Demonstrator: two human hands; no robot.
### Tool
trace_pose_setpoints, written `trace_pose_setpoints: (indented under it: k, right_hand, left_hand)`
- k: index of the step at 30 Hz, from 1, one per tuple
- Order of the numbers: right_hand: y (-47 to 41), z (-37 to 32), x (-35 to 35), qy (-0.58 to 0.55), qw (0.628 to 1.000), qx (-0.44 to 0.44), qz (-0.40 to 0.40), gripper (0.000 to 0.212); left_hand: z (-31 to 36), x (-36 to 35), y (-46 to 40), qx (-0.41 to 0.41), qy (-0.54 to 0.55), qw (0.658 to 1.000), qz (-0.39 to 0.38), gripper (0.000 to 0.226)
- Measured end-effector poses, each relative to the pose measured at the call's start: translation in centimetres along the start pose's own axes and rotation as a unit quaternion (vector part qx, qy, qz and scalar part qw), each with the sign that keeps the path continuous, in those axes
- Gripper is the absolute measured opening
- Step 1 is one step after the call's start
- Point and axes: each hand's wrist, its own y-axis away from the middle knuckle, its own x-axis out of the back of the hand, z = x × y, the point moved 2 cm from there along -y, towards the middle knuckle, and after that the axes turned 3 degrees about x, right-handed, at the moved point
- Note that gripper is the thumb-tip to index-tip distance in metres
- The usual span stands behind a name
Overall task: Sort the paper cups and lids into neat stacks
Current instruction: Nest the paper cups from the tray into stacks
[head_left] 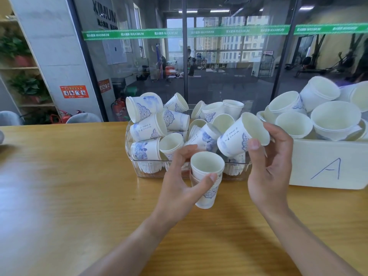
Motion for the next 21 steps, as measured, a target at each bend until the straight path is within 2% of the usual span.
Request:
trace_pose_setpoints:
  k: [7,10,13,21]
  right_hand:
    - [-0.1,-0.7,-0.4,-0.023,0.999,0.033,0.007,0.038]
    - [0.3,-0.7,-0.9,-0.035,0.998,0.028,-0.033,0.034]
    - [0.6,-0.5,-1.2,-0.036,0.997,0.002,-0.066,0.038]
    - [1.4,0.8,-0.9,0.044,0.983,-0.058,-0.168,0.047]
  left_hand:
    - [-0.8,-0.7,0.5,0.032,-0.022,0.998,-0.055,0.061]
    - [-0.7,-0.8,0.6,0.032,-0.021,0.997,-0.067,0.062]
    - [-0.5,-0.9,0.6,0.036,-0.018,0.997,-0.067,0.063]
    - [-0.5,-1.0,0.5,0.035,-0.011,0.997,-0.069,0.067]
